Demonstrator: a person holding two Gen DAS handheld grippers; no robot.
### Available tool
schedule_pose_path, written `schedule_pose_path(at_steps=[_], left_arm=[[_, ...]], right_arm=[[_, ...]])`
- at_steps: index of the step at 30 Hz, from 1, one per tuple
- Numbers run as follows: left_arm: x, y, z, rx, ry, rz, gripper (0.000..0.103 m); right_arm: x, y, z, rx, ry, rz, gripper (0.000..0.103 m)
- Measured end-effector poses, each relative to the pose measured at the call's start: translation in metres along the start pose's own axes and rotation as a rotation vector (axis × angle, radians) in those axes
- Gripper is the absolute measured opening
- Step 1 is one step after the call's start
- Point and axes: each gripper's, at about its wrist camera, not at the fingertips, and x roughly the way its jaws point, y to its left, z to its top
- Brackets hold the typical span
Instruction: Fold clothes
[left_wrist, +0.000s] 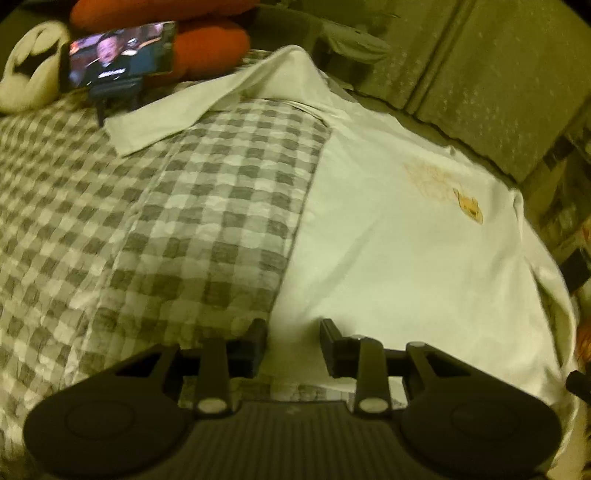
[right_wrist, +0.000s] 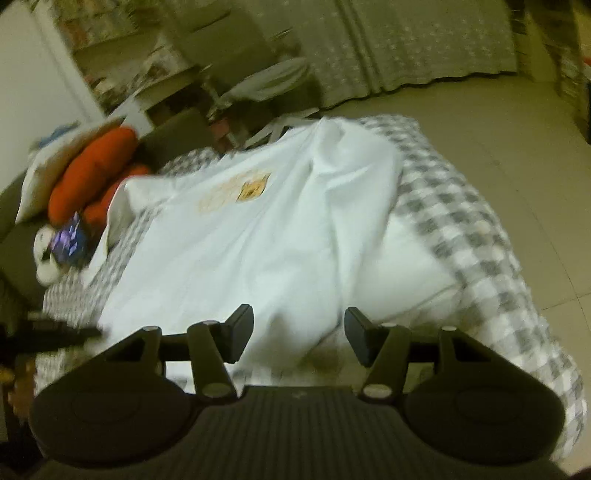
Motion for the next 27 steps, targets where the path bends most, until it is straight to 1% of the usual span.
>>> schedule_pose_path(at_steps=[2,3,4,5,6,7,9,12,13,16,18,20,21,24,27], left_arm=[[0.003,-0.002,-0.001,0.004,-0.006,0.013,0.032],[0.003,-0.004,-0.001,0.014,-0.011,0.020,0.027],[0.002,-0.006,-0.001,0.026,-0.013,0.025,0.022],[0.001,-0.007,-0.001,0.039,-0.015,0.030,0.009],[0.000,-0.007,0.000,0.044,-0.015,0.029,0.006],[-0.001,-0.006,0.001,0.048,-0.014,0.026,0.006],[-0.006,-0.001,0.002,0.039,-0.017,0.007,0.005],[-0.022,0.004,-0.001,0.025,-0.034,-0.037,0.005],[-0.029,0.005,-0.002,0.021,-0.042,-0.054,0.005],[-0.051,-0.003,-0.016,0.062,-0.074,-0.069,0.005],[-0.060,-0.009,-0.024,0.093,-0.084,-0.073,0.005],[-0.065,-0.014,-0.031,0.112,-0.089,-0.073,0.005],[-0.065,-0.015,-0.033,0.120,-0.086,-0.073,0.005],[-0.058,-0.019,-0.039,0.145,-0.070,-0.044,0.005],[-0.053,-0.017,-0.042,0.137,-0.052,-0.041,0.005]], right_arm=[[0.010,-0.001,-0.006,0.021,0.037,-0.027,0.059],[0.012,0.002,-0.007,0.020,0.028,-0.032,0.059],[0.014,0.005,-0.007,0.018,0.017,-0.035,0.057],[0.017,0.010,-0.007,-0.006,0.011,-0.041,0.049],[0.018,0.015,-0.006,-0.025,0.003,-0.041,0.017],[0.015,0.014,-0.004,-0.021,-0.013,-0.041,0.008],[0.009,0.011,-0.002,-0.007,-0.046,-0.040,0.007],[-0.016,0.008,0.006,0.016,-0.125,-0.023,0.006],[-0.024,0.008,0.009,0.012,-0.137,-0.021,0.005],[-0.048,0.008,0.014,-0.004,-0.159,-0.019,0.005],[-0.050,0.011,0.016,-0.003,-0.131,-0.028,0.005],[-0.044,0.013,0.014,-0.011,-0.101,-0.058,0.005],[-0.039,0.013,0.013,-0.020,-0.085,-0.078,0.005],[-0.020,0.000,0.004,0.012,-0.024,-0.124,0.006],[-0.013,-0.003,-0.002,0.009,-0.015,-0.149,0.006]])
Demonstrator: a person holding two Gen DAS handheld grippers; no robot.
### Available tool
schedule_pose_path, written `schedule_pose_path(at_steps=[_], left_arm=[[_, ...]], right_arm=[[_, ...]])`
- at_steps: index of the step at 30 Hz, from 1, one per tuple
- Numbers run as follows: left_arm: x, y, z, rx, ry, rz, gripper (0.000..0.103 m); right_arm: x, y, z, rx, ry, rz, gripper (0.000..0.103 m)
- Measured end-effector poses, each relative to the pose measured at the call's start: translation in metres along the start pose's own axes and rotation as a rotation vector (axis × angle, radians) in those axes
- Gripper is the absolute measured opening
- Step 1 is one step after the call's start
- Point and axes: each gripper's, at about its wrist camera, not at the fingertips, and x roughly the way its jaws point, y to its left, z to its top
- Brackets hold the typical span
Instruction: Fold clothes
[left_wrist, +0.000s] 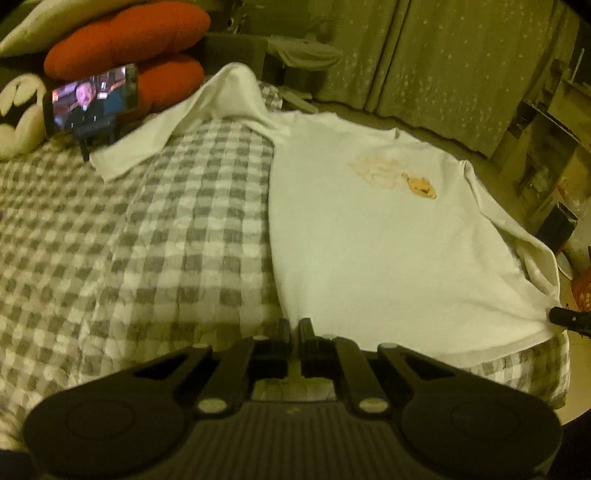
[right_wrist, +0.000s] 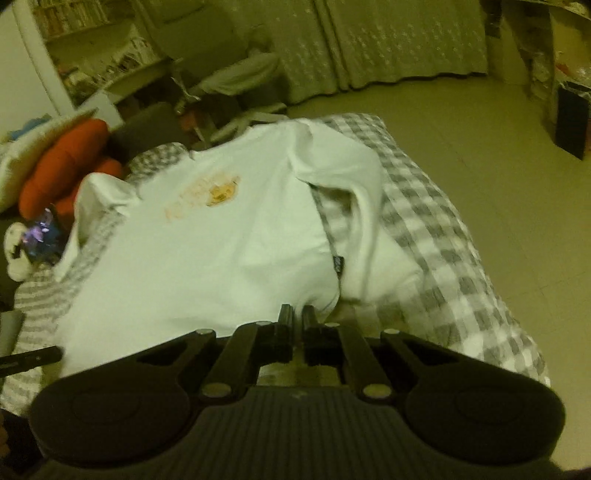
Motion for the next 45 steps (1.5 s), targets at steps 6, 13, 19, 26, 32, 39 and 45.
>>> schedule_pose_path(at_steps=[6,13,19,26,32,39,45], left_arm=[[-0.008,-0.005,-0.004,0.024,-0.012,-0.010,0.005],[-0.016,-0.011,-0.003,0.048,-0.038,0.005,0.005],[-0.019,0.002,0.009,-0.012,-0.027,-0.014,0.013],[-0.011,0.003,0.047,-0.065,-0.020,-0.054,0.021],[0.003,-0.002,0.069,-0.056,-0.023,-0.033,0.021],[0.015,0.033,0.079,-0.156,0.002,-0.026,0.021],[-0.008,0.086,0.095,-0.245,-0.069,0.019,0.021]], right_arm=[[-0.009,0.001,0.005,0.000,-0.065,-0.022,0.006],[-0.007,0.014,0.007,-0.102,-0.030,0.025,0.015],[-0.004,-0.009,0.016,0.008,-0.068,-0.082,0.055],[0.035,-0.006,0.041,-0.213,0.025,-0.195,0.056],[0.043,-0.021,0.087,-0.473,-0.069,-0.502,0.004],[0.071,-0.037,0.122,-0.663,-0.252,-0.834,0.005],[0.120,-0.082,0.116,-0.528,-0.041,-0.822,0.011]])
